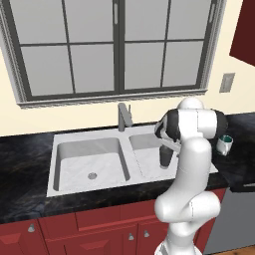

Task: Move any existing items from the left basin to the right basin for drying. Then move the mug from the counter to the left basin of the sink for washing.

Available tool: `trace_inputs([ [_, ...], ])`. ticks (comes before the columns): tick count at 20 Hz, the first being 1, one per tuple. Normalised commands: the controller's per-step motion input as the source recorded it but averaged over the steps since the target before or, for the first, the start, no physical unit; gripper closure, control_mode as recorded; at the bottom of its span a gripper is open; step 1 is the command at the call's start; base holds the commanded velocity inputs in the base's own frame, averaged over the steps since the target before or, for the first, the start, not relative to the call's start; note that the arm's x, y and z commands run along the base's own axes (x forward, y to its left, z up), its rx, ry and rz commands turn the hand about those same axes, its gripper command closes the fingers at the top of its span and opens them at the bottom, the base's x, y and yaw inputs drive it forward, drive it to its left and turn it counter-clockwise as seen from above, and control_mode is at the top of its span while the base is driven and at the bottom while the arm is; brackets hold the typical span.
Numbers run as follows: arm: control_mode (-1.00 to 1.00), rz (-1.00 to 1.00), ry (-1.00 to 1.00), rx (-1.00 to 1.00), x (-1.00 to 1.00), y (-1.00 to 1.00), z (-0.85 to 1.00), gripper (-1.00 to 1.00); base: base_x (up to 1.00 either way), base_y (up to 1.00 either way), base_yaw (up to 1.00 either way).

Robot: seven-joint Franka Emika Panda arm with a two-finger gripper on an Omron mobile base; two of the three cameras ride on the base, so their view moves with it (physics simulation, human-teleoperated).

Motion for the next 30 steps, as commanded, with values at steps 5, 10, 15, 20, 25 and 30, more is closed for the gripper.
trace_inputs([
  [5,-1.00,0.00,0.00,0.00,-0.06,0.00,0.27,-1.00,0.00,0.00,0.00],
  [10,-1.00,0.00,0.00,0.00,-0.13,0.00,0.27,-1.00,0.00,0.00,0.00],
  [15,-1.00,-0.03,0.00,0.00,-0.14,0.00,0.34,-1.00,0.00,0.00,0.00],
  [20,-1.00,-0.03,0.00,-0.01,-0.10,-0.01,0.39,-1.00,0.00,0.00,0.00],
  [25,-1.00,-0.06,0.04,-0.01,-0.11,-0.05,0.37,-1.00,0.00,0.00,0.00],
  [30,-1.00,-0.06,0.10,0.00,-0.15,-0.12,0.30,-1.00,0.00,0.00,0.00],
])
